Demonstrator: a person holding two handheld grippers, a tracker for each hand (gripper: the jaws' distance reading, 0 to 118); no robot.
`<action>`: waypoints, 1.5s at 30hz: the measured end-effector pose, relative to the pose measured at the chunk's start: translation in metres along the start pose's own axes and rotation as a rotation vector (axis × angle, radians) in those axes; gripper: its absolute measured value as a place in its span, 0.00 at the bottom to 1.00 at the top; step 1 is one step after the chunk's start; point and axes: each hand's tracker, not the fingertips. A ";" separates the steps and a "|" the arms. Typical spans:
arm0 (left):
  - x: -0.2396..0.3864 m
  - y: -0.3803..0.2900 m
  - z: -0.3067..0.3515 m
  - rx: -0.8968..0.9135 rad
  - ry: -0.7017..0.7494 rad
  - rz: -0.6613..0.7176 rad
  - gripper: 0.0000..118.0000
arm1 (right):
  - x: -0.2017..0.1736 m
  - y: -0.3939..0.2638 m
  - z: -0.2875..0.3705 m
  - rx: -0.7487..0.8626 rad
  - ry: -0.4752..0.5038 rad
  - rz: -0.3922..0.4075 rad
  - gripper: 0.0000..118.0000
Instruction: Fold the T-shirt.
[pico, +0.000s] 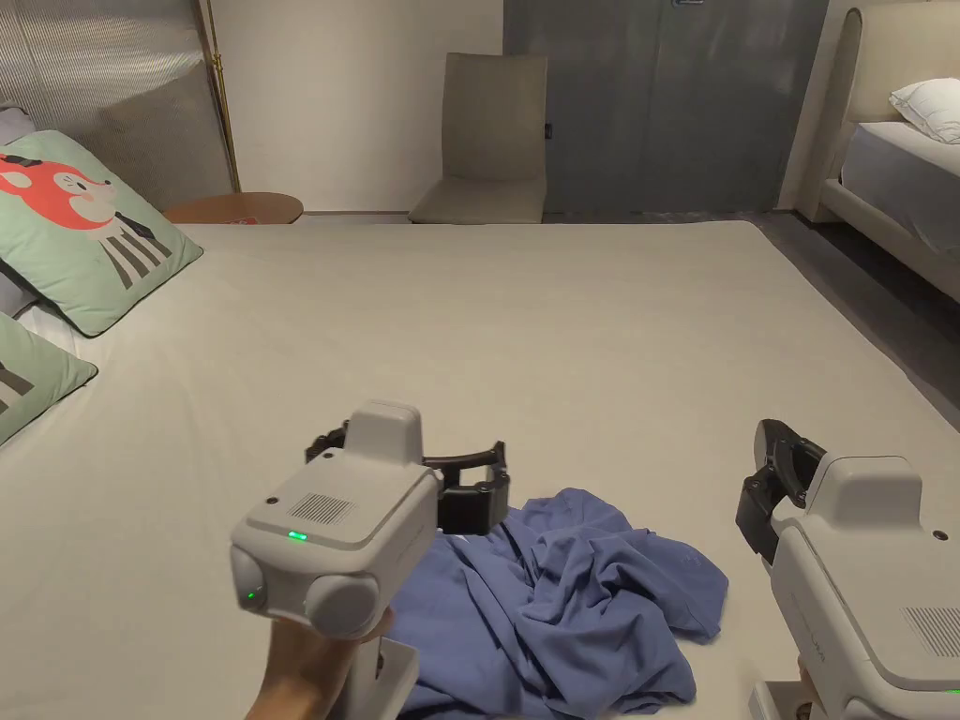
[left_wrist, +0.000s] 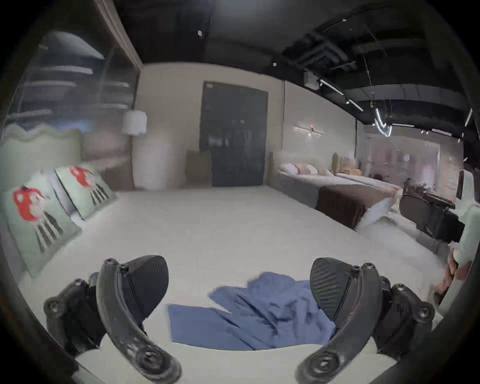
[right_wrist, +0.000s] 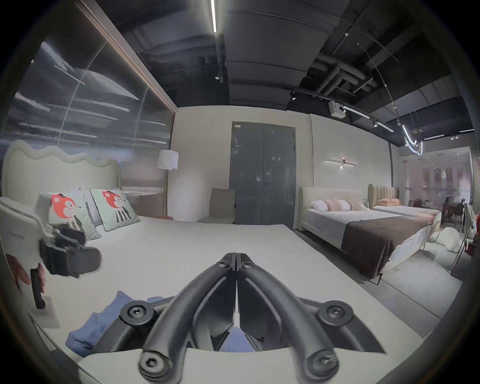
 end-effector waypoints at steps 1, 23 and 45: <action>-0.005 0.000 0.005 0.012 0.038 -0.004 0.84 | -0.001 0.001 0.000 0.004 0.002 -0.001 0.00; -0.095 -0.027 -0.067 -0.376 0.064 0.249 0.00 | 0.000 -0.012 -0.027 -0.029 0.008 0.002 0.00; -0.088 -0.111 -0.190 -0.726 0.065 0.088 0.54 | 0.018 -0.060 -0.077 -0.188 -0.027 -0.029 0.00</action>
